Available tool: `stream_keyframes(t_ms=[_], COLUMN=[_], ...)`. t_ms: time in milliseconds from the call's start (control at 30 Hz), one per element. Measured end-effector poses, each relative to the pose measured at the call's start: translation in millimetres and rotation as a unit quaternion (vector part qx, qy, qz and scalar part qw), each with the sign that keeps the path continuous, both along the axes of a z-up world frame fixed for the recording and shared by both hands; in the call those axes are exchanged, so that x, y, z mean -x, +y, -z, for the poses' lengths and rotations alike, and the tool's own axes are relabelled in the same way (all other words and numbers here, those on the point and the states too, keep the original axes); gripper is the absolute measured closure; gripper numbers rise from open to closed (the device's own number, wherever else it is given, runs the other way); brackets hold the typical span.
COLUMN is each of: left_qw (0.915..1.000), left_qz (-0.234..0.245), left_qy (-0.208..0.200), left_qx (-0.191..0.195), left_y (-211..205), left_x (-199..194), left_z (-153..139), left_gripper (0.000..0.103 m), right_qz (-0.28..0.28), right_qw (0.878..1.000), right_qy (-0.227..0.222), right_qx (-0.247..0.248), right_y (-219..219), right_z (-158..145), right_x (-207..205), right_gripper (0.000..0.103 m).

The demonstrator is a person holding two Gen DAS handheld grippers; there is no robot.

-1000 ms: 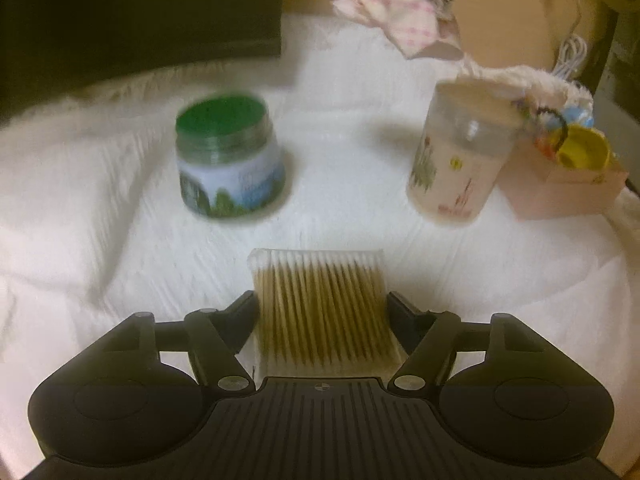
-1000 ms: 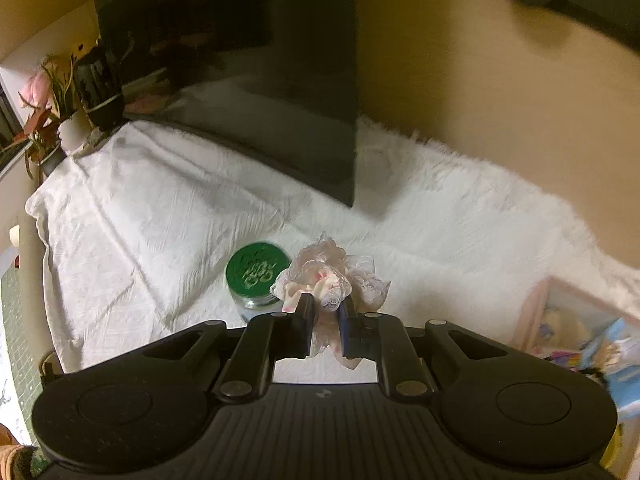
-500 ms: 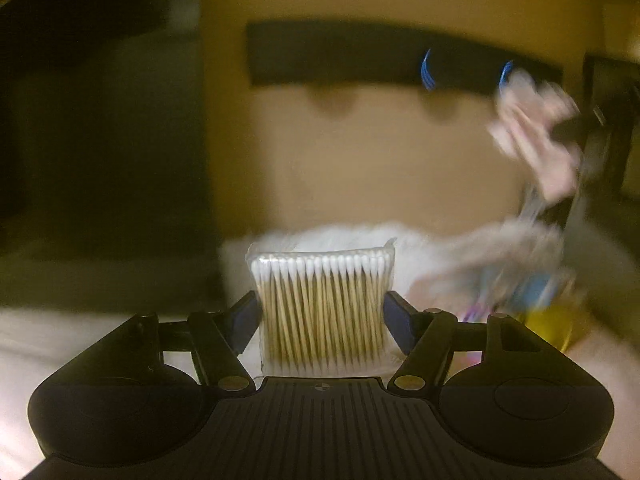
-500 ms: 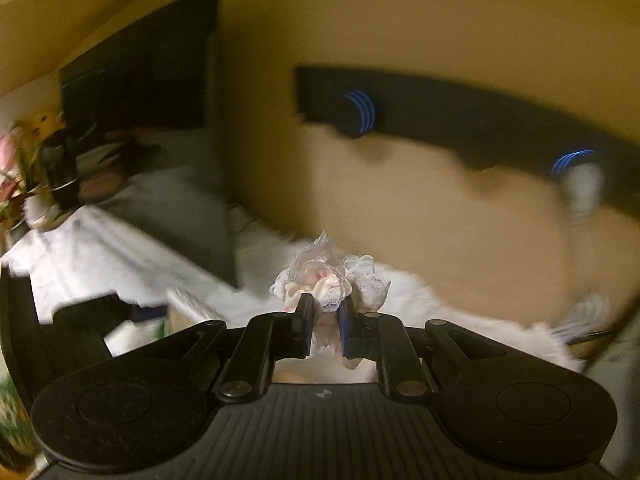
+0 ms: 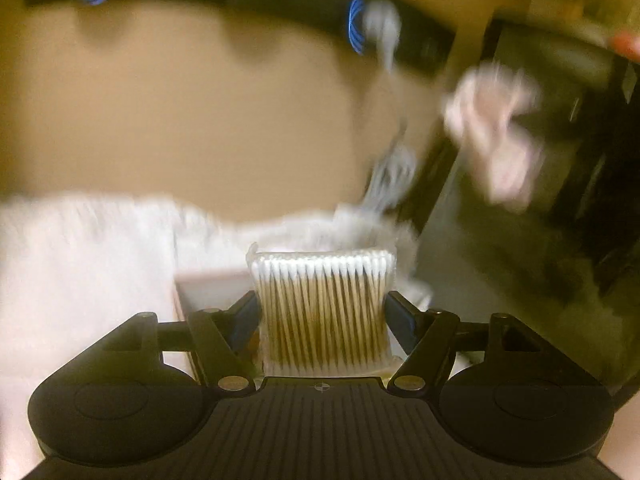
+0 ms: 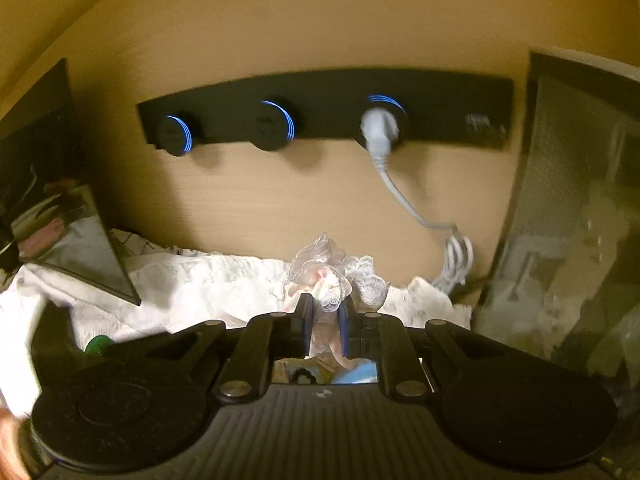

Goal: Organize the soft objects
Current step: 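Carry the swab pack and scrunchie into the pink box while both tools open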

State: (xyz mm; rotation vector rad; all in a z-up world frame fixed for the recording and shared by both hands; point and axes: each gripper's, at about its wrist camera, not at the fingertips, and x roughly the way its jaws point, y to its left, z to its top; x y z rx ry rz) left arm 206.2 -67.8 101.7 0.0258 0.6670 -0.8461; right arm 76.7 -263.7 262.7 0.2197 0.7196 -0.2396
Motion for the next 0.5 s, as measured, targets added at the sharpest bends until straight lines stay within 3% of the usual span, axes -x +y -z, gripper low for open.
stream_keyframes(t_ms=[67,133,300,500], left_qw=[0.9986,0.9971,0.9975,0.9985], left_qz=[-0.004,-0.006,-0.017,0.001], left_qy=[0.002,-0.012,-0.016,-0.017], left_qx=[-0.053,-0.075,-0.066,-0.052], left_y=[-15.7,-19.6,-16.2,11.1], left_x=[-1.8,-2.9,-10.8,1.3], left_z=[27.7,43.4,45.2,25.0], left_gripper=[0.032,0.027,0.028,0.03], right_qz=[0.014,0.026,0.061,0.086], right_qw=[1.0,0.999,0.989,0.973], right_qy=[0.01,0.019,0.059,0.159], right_qx=[-0.023,-0.04,-0.125,-0.143], right_y=[-10.3,-17.5,-32.4,-46.6], right_z=[13.7,27.3,82.1,155.4], right_x=[-8.0,-16.4,-65.2,-118.3], right_gripper=[0.09,0.09,0.09,0.09])
